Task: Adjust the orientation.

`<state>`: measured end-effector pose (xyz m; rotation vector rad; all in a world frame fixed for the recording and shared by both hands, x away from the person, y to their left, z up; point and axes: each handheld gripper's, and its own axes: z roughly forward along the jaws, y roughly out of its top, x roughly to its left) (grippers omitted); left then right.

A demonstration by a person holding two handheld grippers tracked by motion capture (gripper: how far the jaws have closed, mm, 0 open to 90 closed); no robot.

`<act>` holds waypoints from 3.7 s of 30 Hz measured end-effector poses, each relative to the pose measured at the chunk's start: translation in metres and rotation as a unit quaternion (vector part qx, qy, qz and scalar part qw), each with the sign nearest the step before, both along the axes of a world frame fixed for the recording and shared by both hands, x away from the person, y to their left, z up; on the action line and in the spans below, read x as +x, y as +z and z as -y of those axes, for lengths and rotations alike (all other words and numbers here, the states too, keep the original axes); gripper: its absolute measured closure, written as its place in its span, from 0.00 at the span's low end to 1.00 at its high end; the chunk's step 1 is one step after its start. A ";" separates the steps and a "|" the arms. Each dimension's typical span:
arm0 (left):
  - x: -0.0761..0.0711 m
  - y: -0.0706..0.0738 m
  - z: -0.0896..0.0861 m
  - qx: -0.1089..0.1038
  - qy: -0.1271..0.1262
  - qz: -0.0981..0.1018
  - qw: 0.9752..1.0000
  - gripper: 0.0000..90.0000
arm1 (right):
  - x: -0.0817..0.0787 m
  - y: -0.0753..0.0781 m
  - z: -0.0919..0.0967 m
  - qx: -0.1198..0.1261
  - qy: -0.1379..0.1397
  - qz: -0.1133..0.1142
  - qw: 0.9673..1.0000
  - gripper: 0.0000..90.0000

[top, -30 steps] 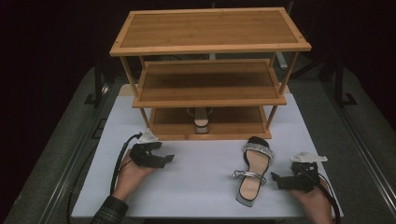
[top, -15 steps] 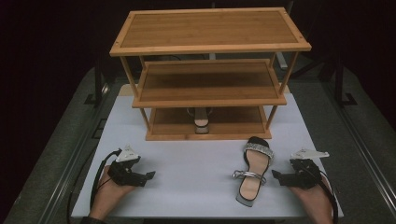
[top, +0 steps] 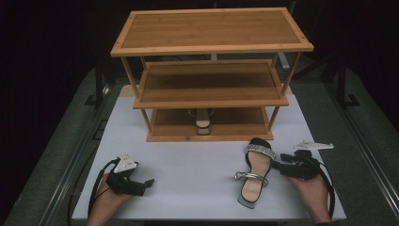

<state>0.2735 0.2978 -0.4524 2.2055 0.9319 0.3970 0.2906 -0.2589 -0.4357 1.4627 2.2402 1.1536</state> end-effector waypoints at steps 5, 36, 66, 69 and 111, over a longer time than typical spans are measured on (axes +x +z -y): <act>0.000 0.000 0.000 -0.001 0.000 0.000 1.000 0.09 | 0.011 -0.004 -0.006 -0.002 0.005 -0.011 1.000 0.57; 0.001 0.000 0.000 -0.004 0.002 -0.001 1.000 0.09 | 0.054 0.020 -0.081 0.031 0.159 0.050 0.986 0.71; 0.001 0.000 0.000 -0.003 0.002 -0.001 1.000 0.09 | 0.095 -0.010 -0.176 0.014 0.259 0.019 0.966 0.60; 0.001 0.000 0.000 -0.004 0.002 -0.001 1.000 0.09 | 0.091 -0.003 -0.167 0.008 0.247 0.018 0.969 0.58; 0.001 0.000 0.000 -0.002 0.000 -0.003 1.000 0.09 | -0.055 0.005 -0.110 0.029 0.215 -0.008 0.976 0.32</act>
